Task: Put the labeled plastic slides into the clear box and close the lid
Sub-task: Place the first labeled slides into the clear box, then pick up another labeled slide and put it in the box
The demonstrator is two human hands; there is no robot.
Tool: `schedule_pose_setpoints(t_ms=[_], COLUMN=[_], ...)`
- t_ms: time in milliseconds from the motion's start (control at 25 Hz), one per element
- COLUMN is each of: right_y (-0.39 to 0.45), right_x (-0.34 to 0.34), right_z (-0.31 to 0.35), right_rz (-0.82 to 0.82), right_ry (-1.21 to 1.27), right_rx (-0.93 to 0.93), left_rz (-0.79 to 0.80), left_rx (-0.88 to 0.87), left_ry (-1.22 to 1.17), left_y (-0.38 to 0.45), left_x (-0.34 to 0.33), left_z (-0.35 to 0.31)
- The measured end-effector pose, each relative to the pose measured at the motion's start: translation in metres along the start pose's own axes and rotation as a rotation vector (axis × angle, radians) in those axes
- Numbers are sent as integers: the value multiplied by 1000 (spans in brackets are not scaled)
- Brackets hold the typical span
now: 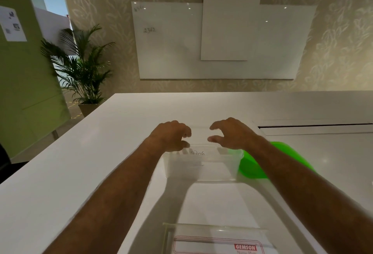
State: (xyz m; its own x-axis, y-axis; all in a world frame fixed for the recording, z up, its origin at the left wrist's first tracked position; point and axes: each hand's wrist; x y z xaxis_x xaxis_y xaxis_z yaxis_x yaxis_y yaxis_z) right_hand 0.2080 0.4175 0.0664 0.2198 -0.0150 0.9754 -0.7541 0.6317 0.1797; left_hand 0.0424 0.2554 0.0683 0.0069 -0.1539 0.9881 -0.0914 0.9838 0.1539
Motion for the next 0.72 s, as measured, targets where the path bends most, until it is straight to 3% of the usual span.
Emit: schedule_pose_setpoints(t_ms=[160, 320, 720], right_y=[-16, -35, -68], right_x=[-6, -9, -12], right_z=[1, 3, 5], right_rz=[-258, -450, -537], right_ry=[-134, -242, -270], right_rx=[5, -4, -37], left_rz=[-363, -413, -503], left_rx=[0, 97, 96], left_ry=[166, 309, 285], left_y=[-14, -25, -55], left_x=[-7, -12, -21], left_z=[-7, -17, -37])
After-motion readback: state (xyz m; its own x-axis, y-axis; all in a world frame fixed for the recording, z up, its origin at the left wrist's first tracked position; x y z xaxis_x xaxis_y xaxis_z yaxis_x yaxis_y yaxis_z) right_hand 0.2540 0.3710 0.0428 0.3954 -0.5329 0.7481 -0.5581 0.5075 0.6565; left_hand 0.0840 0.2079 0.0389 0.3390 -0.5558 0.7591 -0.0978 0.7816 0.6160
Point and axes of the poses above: each hand's wrist, its own y-axis towards the middle knuckle, its own x-axis out of the back of the hand, z = x × y, and after that the axes turned 13 degrees about -x, right-handed
